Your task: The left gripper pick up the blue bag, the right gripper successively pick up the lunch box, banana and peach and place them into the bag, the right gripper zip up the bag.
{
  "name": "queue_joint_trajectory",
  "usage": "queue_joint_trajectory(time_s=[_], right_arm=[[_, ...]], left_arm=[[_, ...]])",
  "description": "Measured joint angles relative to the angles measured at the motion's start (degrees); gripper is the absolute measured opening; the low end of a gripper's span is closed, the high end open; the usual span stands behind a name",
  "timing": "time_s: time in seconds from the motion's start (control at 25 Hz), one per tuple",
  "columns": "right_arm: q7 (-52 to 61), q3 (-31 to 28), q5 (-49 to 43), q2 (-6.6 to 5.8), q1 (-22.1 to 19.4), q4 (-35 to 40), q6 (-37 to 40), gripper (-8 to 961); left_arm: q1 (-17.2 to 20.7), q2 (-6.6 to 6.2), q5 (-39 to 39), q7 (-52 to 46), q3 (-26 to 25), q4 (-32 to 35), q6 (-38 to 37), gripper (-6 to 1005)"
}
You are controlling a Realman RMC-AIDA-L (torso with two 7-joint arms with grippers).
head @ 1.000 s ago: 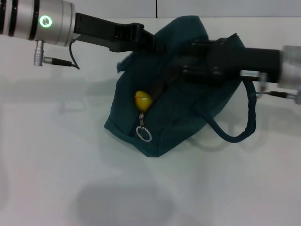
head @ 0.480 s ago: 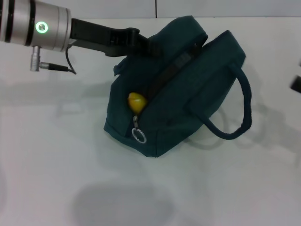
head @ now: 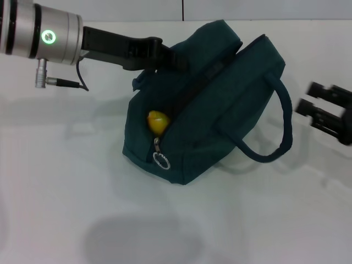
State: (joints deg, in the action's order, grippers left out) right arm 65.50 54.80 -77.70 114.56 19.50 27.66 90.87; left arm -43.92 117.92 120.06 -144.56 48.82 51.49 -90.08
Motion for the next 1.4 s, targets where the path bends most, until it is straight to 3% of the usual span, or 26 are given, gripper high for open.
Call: queue_joint_trajectory(time_s=[0.32, 0.64, 0.84, 1.04, 1.2, 1.4], right_arm=[[2.71, 3.23, -2.12, 0.8, 7.06, -3.9, -8.91, 563], [2.53, 6.25, -0.48, 1.34, 8.22, -3.66, -14.18, 563], [-4.31, 6.07, 13.35, 1.41, 4.23, -3.46, -13.35, 375], [-13.43, 6.59, 25.37, 1.53, 0.79, -3.98, -6.88, 182], [-15.78, 6.22, 26.67, 1.38, 0.15, -4.09, 0.73, 91], [-14.98, 6.31, 26.83, 0.9, 0.58, -3.28, 4.52, 35]], left_arm=[[0.07, 0.1, 0.01, -0.02, -0.04, 0.06, -0.31, 54], [0.45, 0.12, 0.01, -0.02, -0.27, 0.05, -0.48, 54], [0.99, 0.07, -0.01, 0.0, -0.3, -0.17, -0.69, 54], [1.97, 0.11, -0.13, 0.08, -0.27, -0.19, -1.39, 54], [3.36, 0.12, -5.4, 1.22, -0.38, -1.67, -4.88, 54], [4.63, -0.07, -15.24, 5.44, -0.3, -9.16, -8.82, 55]])
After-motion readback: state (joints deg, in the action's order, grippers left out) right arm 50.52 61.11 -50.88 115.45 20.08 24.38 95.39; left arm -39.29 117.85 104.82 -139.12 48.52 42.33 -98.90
